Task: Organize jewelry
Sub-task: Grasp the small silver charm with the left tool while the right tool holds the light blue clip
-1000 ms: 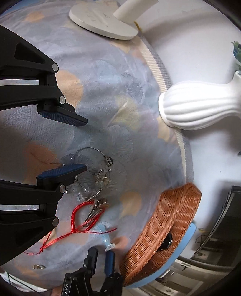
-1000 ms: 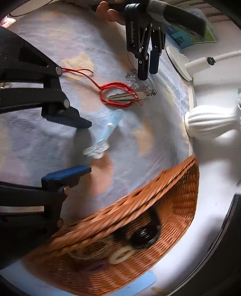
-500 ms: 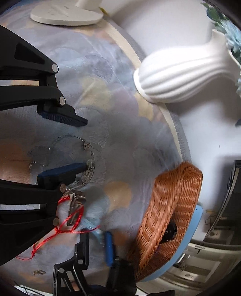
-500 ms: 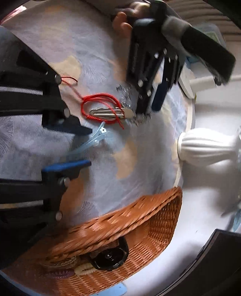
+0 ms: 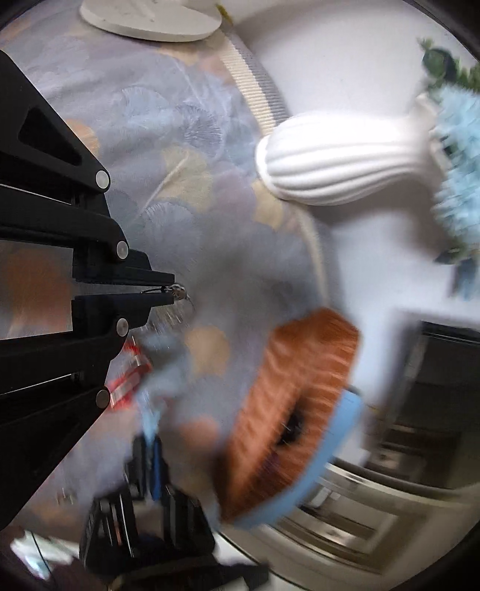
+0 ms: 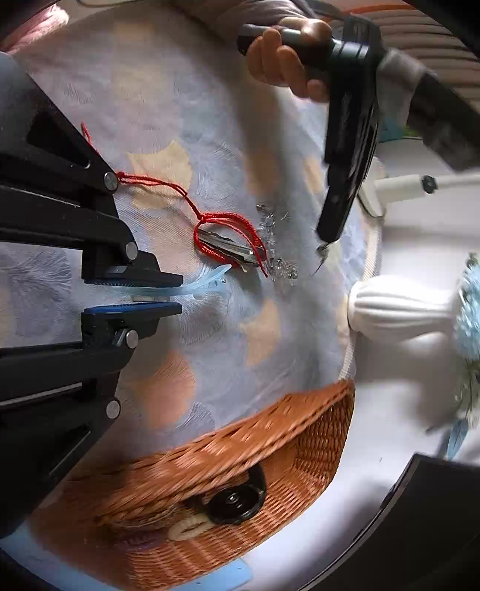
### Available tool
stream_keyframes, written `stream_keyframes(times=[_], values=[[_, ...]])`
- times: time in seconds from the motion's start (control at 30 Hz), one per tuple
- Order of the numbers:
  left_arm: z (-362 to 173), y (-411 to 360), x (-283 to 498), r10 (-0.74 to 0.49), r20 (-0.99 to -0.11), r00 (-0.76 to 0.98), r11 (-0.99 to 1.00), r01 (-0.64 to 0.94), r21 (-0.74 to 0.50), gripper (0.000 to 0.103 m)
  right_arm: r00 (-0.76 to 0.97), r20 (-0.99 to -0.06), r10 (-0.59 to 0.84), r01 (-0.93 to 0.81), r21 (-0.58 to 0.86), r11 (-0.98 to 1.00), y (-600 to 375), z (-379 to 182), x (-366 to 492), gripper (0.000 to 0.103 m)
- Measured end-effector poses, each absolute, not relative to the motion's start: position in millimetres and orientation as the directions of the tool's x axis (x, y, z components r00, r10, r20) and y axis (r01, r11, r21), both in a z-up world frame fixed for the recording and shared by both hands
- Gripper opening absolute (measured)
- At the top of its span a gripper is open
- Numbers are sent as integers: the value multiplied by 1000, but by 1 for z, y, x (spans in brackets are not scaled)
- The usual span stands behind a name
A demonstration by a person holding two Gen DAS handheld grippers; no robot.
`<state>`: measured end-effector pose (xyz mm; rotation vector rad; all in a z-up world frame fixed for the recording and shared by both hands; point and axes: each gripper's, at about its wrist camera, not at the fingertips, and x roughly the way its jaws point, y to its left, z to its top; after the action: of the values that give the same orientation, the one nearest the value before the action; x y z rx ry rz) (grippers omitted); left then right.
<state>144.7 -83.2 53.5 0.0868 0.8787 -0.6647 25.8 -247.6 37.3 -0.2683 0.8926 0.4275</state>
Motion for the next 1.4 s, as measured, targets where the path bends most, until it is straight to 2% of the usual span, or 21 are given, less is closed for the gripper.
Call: stream_keyframes(times=[0.33, 0.47, 0.57, 0.7, 0.83, 0.9, 1.0, 1.1, 1.17, 1.23, 1.4], values=[[118, -74, 94, -634, -623, 459, 730, 621, -285, 3, 552, -778, 300, -399, 69, 914, -280, 48, 10, 9], [127, -65, 64, -663, -588, 463, 719, 611, -330, 3, 547, -769, 331, -392, 114, 913, -285, 51, 1, 9], [108, -52, 46, -639, -620, 455, 751, 542, -376, 3, 541, -777, 323, -372, 123, 920, -292, 48, -7, 9], [60, -29, 39, -546, -722, 425, 827, 411, -384, 3, 523, -795, 307, -347, 131, 929, -297, 41, -9, 9], [26, -4, 42, -417, -798, 435, 904, 291, -314, 3, 521, -804, 287, -319, 129, 939, -300, 36, -9, 9], [19, 5, 44, -423, -796, 432, 902, 280, -328, 4, 526, -804, 276, -301, 128, 945, -302, 35, -8, 9], [16, 11, 46, -438, -789, 431, 897, 263, -354, 8, 526, -806, 270, -284, 133, 949, -307, 33, -5, 9], [18, 5, 43, -398, -801, 447, 914, 268, -304, 11, 526, -810, 258, -275, 125, 953, -309, 30, -4, 9], [23, -1, 39, -308, -821, 481, 943, 271, -195, 20, 521, -813, 260, -276, 128, 953, -309, 29, -3, 9], [24, -10, 36, -234, -827, 511, 950, 300, -84, 46, 519, -814, 260, -281, 126, 952, -308, 28, -3, 9], [22, -33, 36, -182, -828, 531, 917, 395, 52, 48, 516, -815, 263, -289, 124, 949, -306, 28, -3, 9]])
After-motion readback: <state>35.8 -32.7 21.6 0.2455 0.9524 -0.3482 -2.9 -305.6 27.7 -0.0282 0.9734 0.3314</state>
